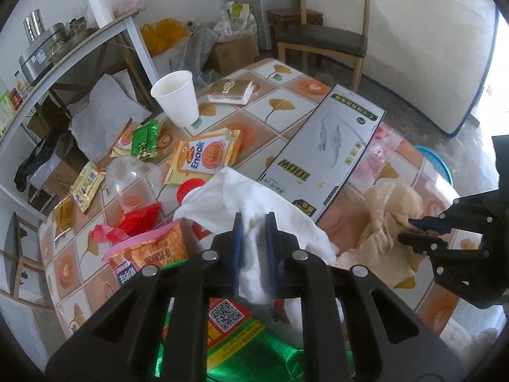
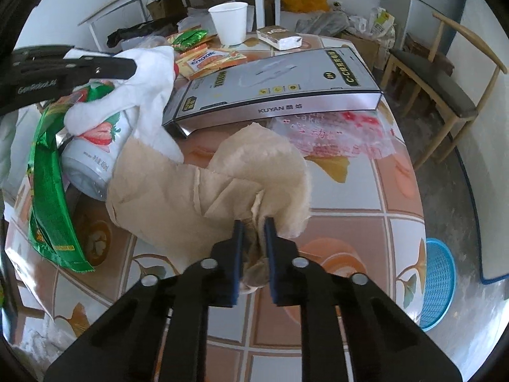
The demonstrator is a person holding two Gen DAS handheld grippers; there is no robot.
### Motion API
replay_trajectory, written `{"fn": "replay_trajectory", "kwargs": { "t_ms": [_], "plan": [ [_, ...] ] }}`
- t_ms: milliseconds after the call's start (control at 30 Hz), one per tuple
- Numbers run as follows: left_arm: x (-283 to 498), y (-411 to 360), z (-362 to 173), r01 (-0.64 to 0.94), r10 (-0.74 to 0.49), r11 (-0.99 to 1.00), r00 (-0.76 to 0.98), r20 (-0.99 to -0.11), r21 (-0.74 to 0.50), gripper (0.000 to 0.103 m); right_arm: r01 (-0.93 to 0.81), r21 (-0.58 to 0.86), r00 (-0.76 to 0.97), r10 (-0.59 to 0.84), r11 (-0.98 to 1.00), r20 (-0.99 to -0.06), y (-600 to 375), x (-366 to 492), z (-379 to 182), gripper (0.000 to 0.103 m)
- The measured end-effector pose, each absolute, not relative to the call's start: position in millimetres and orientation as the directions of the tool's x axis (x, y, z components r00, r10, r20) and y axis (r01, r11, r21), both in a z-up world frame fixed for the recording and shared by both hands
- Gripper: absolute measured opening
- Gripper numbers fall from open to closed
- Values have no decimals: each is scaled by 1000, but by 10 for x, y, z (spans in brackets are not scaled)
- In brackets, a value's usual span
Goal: Collect trash
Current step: 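Grasp the white tissue with the left tool while the right tool grasps the tan paper, then carry tissue and tan paper to the blue wastebasket and release both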
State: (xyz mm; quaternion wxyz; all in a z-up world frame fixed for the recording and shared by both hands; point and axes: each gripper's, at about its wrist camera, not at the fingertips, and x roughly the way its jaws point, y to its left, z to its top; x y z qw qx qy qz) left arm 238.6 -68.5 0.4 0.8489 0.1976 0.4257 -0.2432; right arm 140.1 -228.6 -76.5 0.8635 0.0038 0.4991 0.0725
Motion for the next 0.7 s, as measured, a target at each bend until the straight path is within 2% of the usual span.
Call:
{"fn": "replay_trajectory", "kwargs": {
  "t_ms": [300,700],
  "plan": [
    [2341,-584,230,565,-349,825,532,-771,16,11,-59,154,538,162,986,-828,-2477,1325,-589,7],
    [2163,-499,625,580,-452,813,574,-683,-51,11,0,242,614,191,970,-766,-2726,1122,-270,6]
  ]
}}
